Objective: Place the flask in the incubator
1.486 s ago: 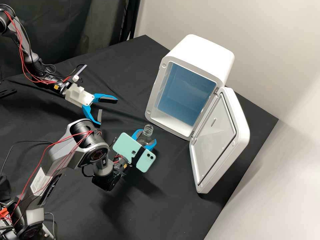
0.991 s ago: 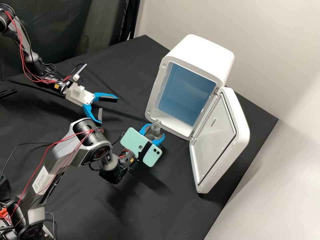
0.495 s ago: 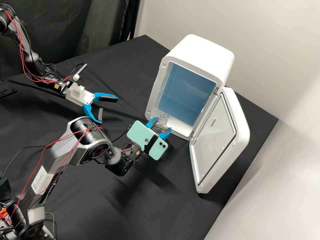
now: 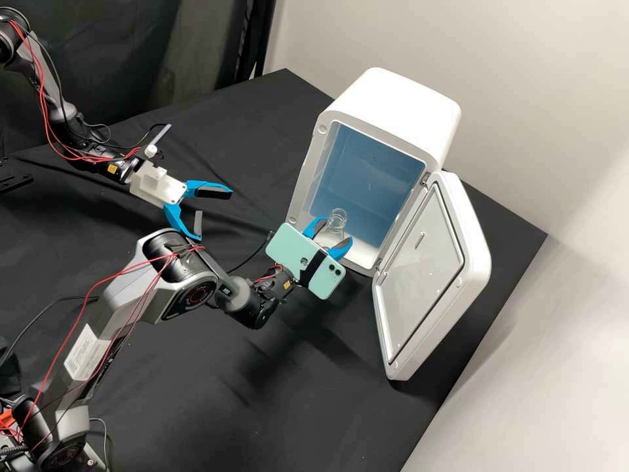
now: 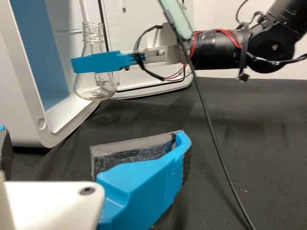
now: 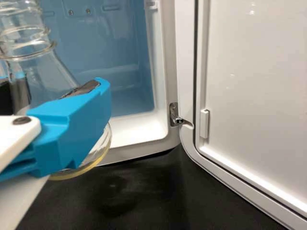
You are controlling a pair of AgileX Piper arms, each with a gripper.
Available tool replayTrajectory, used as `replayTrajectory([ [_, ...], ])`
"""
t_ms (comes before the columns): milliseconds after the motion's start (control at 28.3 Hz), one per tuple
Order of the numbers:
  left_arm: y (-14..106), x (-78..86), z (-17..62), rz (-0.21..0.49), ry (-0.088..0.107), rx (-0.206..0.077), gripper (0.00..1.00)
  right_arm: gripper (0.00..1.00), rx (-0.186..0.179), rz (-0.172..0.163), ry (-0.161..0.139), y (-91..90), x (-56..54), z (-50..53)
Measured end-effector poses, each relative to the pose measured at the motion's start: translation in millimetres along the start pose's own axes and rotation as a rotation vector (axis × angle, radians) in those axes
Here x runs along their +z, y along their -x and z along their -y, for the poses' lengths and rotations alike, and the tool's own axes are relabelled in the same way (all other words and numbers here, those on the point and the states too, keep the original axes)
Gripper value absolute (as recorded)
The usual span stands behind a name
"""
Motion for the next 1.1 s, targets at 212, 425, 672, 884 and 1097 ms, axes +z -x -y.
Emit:
replayTrajectory([
  [212,-1.0,-1.5,-2.6,-0.003,-0.003,0.009,1.00,0.00,-0.019,0.032,-0.001,-15.0,6.8,3.4],
  [425,-0.8,-1.3,-3.8,-0.002,-0.004,0.013,1.00,0.00,-0.024,0.047,0.004,-24.5,9.9,2.6],
  [672,-0.7,-1.2,-4.3,-0.002,-0.004,0.014,1.00,0.00,-0.023,0.053,-0.006,-36.2,15.0,3.1],
  [884,0.2,-3.4,-5.4,-0.009,-0.004,0.018,1.00,0.00,-0.030,0.074,-0.010,-43.7,16.9,1.7],
  [1097,1.2,-6.8,-6.0,-0.019,-0.003,0.020,1.00,0.00,-0.022,0.055,-0.023,-48.8,11.7,0.6],
])
